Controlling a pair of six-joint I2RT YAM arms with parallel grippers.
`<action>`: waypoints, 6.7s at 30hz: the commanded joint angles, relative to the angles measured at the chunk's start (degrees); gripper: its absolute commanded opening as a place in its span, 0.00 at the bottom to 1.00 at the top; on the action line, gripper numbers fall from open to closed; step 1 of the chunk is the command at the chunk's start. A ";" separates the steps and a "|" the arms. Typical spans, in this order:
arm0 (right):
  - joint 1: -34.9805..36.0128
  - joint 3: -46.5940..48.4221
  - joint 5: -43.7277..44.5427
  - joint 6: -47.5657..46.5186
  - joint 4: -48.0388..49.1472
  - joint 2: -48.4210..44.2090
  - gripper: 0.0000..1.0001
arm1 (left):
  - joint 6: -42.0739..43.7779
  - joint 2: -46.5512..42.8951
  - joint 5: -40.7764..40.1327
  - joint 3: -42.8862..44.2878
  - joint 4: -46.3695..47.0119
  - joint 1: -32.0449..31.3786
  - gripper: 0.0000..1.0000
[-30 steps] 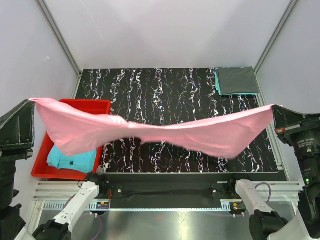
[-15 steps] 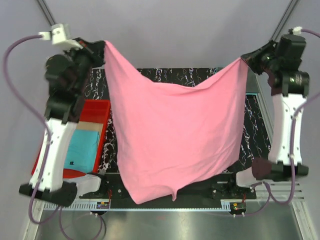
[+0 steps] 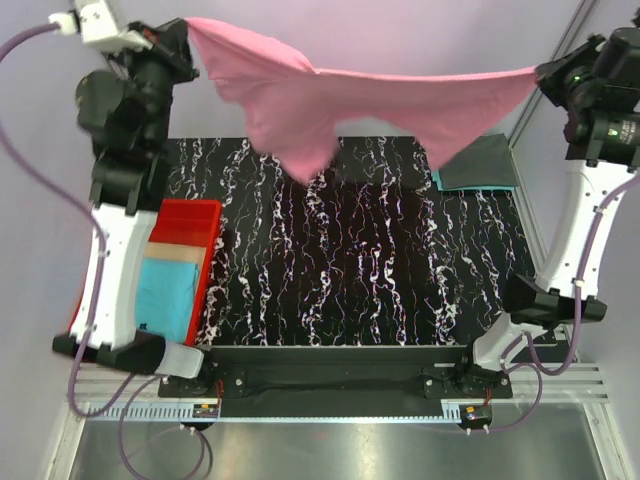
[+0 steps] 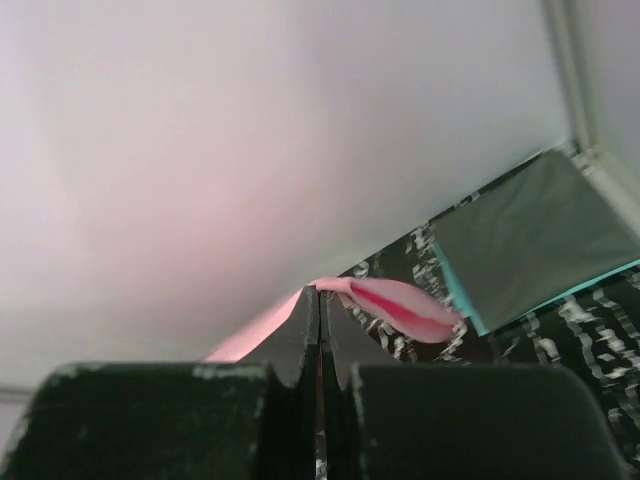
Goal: Fold and stack the t-shirts
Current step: Flatten the tshirt out, then fold the tshirt
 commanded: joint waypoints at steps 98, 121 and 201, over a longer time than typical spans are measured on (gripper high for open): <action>-2.71 -74.59 1.08 5.81 13.93 -0.87 0.00 | 8.17 15.53 1.77 -26.38 -34.01 -1.05 0.00; -2.88 -73.18 -0.61 4.84 13.76 2.03 0.00 | 8.08 19.14 7.12 -27.44 -22.77 -1.67 0.00; -20.99 -87.42 9.50 3.44 12.36 -6.67 0.15 | -10.02 -3.63 13.19 -70.77 -17.15 -15.55 0.55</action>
